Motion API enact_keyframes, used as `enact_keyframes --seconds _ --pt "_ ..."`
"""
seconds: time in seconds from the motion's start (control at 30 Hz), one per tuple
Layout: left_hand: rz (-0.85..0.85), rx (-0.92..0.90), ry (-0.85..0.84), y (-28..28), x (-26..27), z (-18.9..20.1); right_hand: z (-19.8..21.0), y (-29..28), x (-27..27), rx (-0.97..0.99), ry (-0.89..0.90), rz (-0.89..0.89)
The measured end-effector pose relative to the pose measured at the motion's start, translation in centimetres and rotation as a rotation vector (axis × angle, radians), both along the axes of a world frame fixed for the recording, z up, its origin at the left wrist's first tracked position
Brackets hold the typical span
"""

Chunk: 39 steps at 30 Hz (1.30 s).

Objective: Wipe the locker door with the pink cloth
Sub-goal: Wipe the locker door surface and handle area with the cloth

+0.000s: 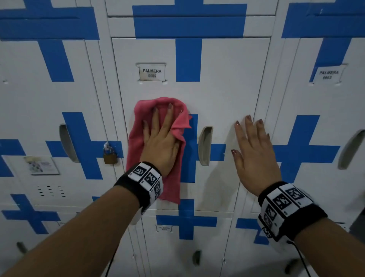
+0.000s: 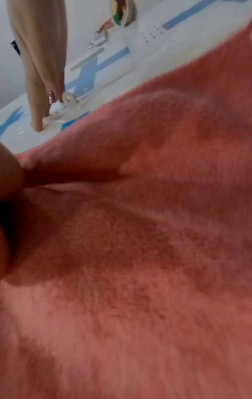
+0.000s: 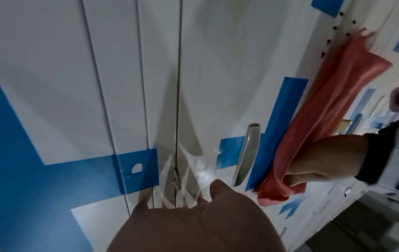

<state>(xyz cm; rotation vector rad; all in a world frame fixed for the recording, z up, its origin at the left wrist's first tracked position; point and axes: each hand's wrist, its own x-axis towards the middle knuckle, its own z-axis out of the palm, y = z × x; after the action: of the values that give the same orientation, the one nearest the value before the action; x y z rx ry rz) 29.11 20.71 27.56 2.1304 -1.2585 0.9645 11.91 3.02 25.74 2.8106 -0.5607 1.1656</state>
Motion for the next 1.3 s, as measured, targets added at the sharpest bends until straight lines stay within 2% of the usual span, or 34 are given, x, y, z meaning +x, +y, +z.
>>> enact_keyframes --seconds 0.1,0.27,0.47,0.73,0.9,1.03,1.3 --pt "0.115 0.099 -0.117 -0.4 1.6 -0.9 -0.4 -0.5 0.3 -0.044 0.051 -0.038" --pt "0.178 0.107 -0.229 -0.8 1.4 -1.3 -1.0 -0.6 1.1 -0.067 0.047 -0.071" --pt "0.18 0.151 -0.235 -0.7 1.5 -2.1 -1.1 -0.5 1.6 -0.059 0.038 -0.067" --pt "0.107 0.246 -0.326 0.3 2.1 -6.1 -1.2 -0.7 1.7 -0.049 0.029 -0.054" --pt "0.109 0.26 -0.305 1.8 2.6 -7.8 -1.3 -0.8 1.7 -0.058 0.021 -0.052" --pt "0.226 0.192 -0.212 3.6 3.5 -7.8 -1.3 -0.8 1.7 -0.061 0.03 -0.052" --pt "0.287 0.058 -0.071 2.4 3.3 -3.6 -1.2 -0.7 1.6 -0.062 0.049 -0.068"
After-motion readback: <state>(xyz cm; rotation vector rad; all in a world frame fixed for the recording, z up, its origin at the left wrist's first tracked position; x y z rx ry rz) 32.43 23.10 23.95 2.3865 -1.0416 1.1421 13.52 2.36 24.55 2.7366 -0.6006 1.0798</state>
